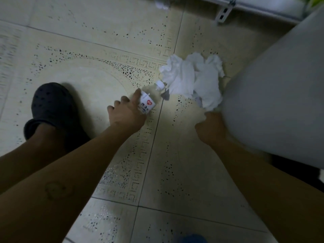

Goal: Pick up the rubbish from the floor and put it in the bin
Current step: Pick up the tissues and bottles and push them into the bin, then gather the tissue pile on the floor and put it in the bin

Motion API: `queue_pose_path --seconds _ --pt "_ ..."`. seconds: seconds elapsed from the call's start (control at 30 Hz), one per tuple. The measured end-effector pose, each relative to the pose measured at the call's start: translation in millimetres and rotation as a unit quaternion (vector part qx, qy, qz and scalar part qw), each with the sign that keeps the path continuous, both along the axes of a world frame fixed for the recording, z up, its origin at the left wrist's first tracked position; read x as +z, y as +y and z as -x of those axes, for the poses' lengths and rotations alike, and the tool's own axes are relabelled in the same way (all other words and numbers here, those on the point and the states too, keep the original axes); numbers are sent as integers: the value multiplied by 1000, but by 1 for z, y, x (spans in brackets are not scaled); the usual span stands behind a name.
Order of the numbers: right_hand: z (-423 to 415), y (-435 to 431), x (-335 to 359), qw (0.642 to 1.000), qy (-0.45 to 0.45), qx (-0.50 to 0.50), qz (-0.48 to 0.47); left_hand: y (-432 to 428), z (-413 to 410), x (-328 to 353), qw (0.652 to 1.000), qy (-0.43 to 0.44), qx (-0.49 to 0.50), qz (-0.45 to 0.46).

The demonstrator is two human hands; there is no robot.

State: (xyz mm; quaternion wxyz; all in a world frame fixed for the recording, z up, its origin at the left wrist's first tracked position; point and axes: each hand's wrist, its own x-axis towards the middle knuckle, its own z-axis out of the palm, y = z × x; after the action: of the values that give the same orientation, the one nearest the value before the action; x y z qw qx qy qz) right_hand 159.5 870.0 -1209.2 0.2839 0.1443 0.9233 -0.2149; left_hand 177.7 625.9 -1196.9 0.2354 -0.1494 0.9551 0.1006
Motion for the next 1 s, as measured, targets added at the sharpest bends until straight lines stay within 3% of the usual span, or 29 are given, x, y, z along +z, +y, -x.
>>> queue_pose_path --seconds 0.17,0.3,0.5,0.67,1.0 --pt "-41 11 23 991 -42 -89 90 27 -17 12 993 -33 60 -92" --pt "-66 15 47 985 -59 -118 110 46 -37 32 979 -32 120 -162" --pt "-67 17 105 988 -45 -57 138 53 -50 87 965 -16 126 -228" --pt "-63 20 171 987 17 -14 158 60 -40 160 951 61 123 -277" --pt "-68 46 324 962 204 94 157 97 -54 291 934 219 83 -269"
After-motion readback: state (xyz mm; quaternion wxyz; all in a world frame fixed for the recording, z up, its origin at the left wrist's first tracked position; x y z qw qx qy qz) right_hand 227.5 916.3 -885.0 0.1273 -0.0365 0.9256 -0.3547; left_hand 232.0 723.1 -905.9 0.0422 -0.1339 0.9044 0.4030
